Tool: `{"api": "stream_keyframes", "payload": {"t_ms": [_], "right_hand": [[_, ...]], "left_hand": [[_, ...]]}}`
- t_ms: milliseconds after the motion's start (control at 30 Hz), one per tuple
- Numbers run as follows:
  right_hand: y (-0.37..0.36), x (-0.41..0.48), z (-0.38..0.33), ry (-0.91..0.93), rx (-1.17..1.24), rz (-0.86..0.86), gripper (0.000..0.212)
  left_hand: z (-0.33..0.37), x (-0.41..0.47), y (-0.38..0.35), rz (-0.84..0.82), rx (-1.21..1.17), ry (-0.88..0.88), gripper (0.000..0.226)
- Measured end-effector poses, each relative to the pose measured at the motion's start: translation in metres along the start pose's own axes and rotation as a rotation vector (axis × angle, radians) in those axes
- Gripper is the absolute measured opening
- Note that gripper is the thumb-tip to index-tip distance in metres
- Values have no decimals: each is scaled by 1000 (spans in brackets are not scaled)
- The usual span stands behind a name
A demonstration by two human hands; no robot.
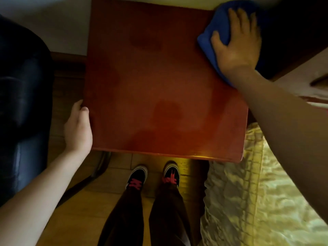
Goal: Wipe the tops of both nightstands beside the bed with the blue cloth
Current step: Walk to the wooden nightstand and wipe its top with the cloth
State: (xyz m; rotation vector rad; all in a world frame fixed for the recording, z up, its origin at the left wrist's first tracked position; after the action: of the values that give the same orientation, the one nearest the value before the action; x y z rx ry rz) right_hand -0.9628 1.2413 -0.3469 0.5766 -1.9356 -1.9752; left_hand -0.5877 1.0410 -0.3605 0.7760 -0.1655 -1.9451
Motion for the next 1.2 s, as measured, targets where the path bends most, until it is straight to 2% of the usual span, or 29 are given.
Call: {"api": "stream_keyframes", "payload": {"t_ms": [100, 200, 333, 433, 567, 733, 867, 1033, 1200], "right_hand": [[1, -13, -4, 27, -25, 1, 70], [-1, -87, -9, 96, -7, 27, 65], [-3, -202, -9, 186, -18, -58, 64], [-5, -245, -7, 267, -37, -135, 69], [-6, -213, -22, 408, -60, -100, 70], [-5, -102, -106, 291, -59, -19, 71], [0, -55, -152, 245, -65, -79, 73], [0, -143, -161, 430, 10, -83, 71], [-5, -240, -149, 448, 12, -198, 70]], "left_hand": [[4, -3, 0, 5, 7, 4, 39], [7, -6, 0, -4, 27, 12, 40], [14, -10, 0, -38, 43, 34, 40], [14, -10, 1, -65, 29, 26, 41], [9, -5, 1, -51, 50, 29, 42], [4, -2, 3, -54, 55, -9, 43], [6, -1, 3, -47, 61, -16, 43], [10, -4, 3, -77, 71, -3, 44], [12, -6, 3, -110, 70, 6, 44]]}}
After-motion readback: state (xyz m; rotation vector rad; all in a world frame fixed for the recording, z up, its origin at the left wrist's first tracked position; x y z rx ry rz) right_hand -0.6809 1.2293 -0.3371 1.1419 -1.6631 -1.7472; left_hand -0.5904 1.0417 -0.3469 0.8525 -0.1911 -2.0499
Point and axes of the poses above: each hand's wrist, its own x-axis towards the middle knuckle, its own y-axis out of the back of the hand, z = x × y, the point moved 3 cm from there along x, towards the middle knuckle, and after that the axes turned 14 degrees about -x, right-handed, at the moved point
